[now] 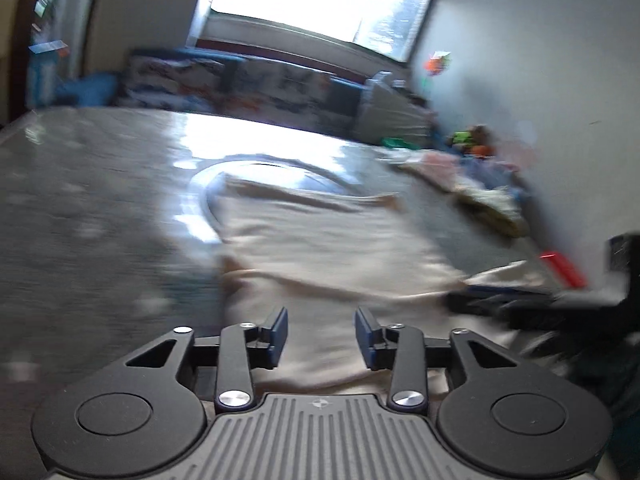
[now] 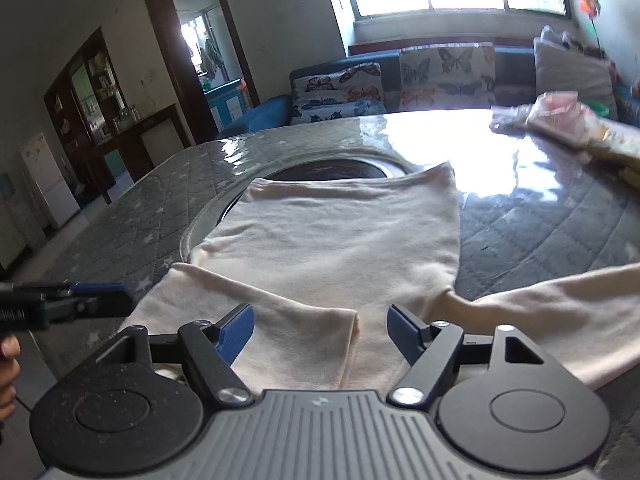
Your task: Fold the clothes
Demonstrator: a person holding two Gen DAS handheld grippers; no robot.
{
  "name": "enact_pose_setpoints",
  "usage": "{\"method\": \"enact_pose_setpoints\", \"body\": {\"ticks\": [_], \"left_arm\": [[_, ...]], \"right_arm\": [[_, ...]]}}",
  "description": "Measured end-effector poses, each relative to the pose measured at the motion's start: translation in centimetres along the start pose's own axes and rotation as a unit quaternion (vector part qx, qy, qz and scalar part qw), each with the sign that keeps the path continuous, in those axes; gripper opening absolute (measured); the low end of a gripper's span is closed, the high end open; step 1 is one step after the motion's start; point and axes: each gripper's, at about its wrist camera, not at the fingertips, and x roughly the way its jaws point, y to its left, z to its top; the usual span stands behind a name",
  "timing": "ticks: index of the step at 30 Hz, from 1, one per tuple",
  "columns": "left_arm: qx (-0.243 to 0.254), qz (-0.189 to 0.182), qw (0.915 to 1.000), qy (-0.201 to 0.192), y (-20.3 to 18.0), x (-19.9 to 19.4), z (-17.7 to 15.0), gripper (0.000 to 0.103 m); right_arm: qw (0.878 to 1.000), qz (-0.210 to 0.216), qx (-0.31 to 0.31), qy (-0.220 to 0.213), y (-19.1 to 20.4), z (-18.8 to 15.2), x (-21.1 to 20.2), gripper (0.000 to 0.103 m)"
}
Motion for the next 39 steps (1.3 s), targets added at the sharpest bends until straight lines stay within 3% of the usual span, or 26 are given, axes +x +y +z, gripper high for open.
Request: {"method": "enact_pose_setpoints", "body": {"ticks": [3, 10, 14, 19, 22, 24, 27, 31, 34, 39], "left_arm": [[-0.009, 0.04, 0.9991, 0.013, 2.5, -0.5, -1.0, 0.045], [0.044, 0.045, 0.9976, 0.028, 2.9, -0.8, -3.1, 0.045], [0.058, 0.042, 0.997, 0.029, 2.8, -0.5, -3.8, 0.044], [0.077, 0.044, 0.9956, 0.03, 2.8, -0.3, -4.3, 0.042], [0.084, 0.043, 0.9952, 0.028, 2.8, -0.2, -4.5, 0.031], [0.087, 0.041, 0.995, 0.025, 2.8, -0.2, -4.6, 0.018], [0.108, 0.059, 0.9923, 0.016, 2.1, -0.3, -4.9, 0.006], [0.098, 0.085, 0.9915, 0.008, 1.9, -0.8, -4.8, 0.003], [0.087, 0.085, 0.9925, 0.006, 2.0, -1.5, -4.9, 0.003], [0.095, 0.088, 0.9913, 0.024, 2.1, -1.5, -5.2, 0.004]], "right_arm": [[1.0, 0.004, 0.005, 0.013, -0.1, -0.1, 0.7, 0.067], [0.999, -0.011, 0.0, 0.045, 0.0, -0.6, 2.1, 0.048], [0.998, -0.022, -0.016, 0.051, 0.7, -0.5, 2.4, 0.023], [0.998, -0.033, -0.033, 0.041, 1.1, 0.3, 2.2, 0.009], [0.998, -0.032, -0.06, 0.019, 1.9, 1.6, 1.4, 0.008], [0.997, -0.032, -0.077, 0.006, 2.6, 2.4, 1.0, 0.007], [0.993, -0.027, -0.112, -0.023, 4.2, 4.3, -0.2, 0.007], [0.988, -0.023, -0.139, -0.057, 5.6, 6.0, -1.3, 0.004], [0.985, -0.021, -0.149, -0.084, 6.3, 7.1, -2.3, 0.004], [0.99, -0.032, -0.134, -0.043, 5.3, 5.7, -0.6, 0.004]]}}
